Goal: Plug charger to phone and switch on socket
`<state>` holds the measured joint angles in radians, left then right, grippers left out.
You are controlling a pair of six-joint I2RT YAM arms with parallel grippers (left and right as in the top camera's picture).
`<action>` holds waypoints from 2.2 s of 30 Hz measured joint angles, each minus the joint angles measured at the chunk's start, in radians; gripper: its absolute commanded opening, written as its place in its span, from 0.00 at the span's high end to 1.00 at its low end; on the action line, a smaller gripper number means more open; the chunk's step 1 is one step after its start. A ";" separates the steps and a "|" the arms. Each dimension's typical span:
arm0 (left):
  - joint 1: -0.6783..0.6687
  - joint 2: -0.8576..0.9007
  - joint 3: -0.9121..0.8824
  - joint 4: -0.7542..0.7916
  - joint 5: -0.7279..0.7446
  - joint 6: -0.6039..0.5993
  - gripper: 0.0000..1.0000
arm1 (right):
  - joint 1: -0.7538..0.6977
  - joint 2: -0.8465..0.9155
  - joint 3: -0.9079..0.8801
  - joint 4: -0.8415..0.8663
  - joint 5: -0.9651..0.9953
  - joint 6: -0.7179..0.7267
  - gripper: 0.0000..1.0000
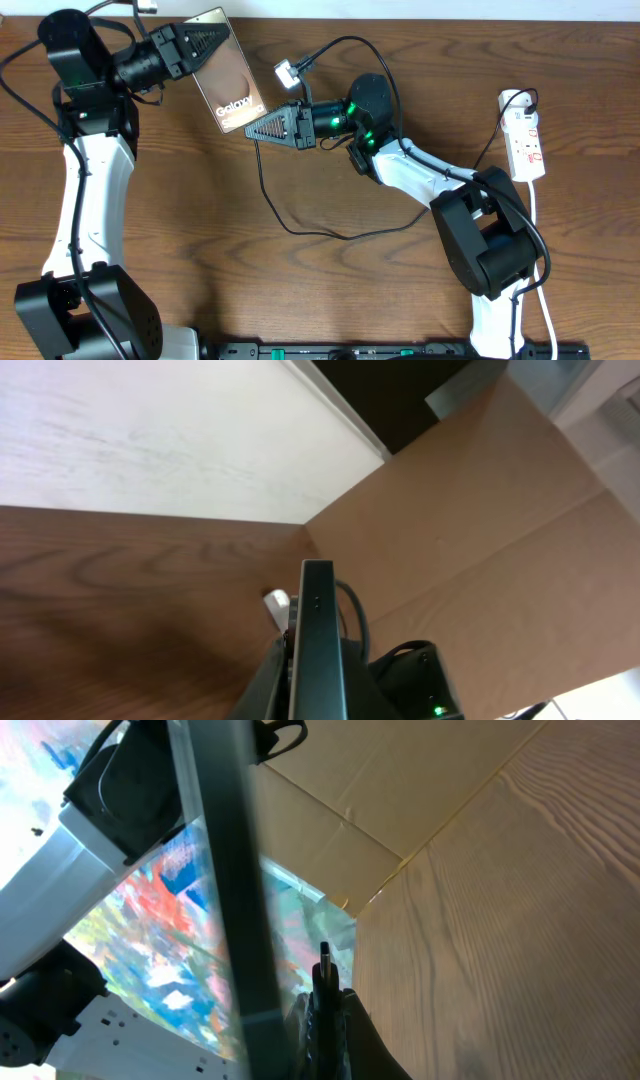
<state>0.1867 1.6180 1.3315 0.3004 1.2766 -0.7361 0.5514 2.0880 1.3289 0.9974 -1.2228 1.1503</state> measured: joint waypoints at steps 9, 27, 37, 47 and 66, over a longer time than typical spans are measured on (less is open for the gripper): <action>-0.004 0.000 0.000 0.093 0.000 -0.103 0.93 | 0.000 0.000 0.000 0.001 -0.010 0.000 0.99; 0.058 0.000 0.000 0.090 0.005 -0.158 0.93 | 0.012 0.000 0.004 0.164 -0.154 -0.060 0.99; 0.058 0.000 0.000 0.090 0.038 -0.158 0.92 | 0.027 0.000 0.004 0.166 -0.156 -0.068 0.99; 0.056 0.000 0.000 0.090 0.080 -0.158 0.93 | 0.027 0.000 0.004 0.166 -0.127 -0.068 0.99; 0.020 0.000 0.000 0.090 0.083 -0.121 0.93 | 0.027 0.000 0.004 0.166 -0.108 -0.068 0.99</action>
<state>0.2066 1.6180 1.3312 0.3901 1.3598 -0.8570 0.5781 2.0880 1.3331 1.1637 -1.3312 1.0824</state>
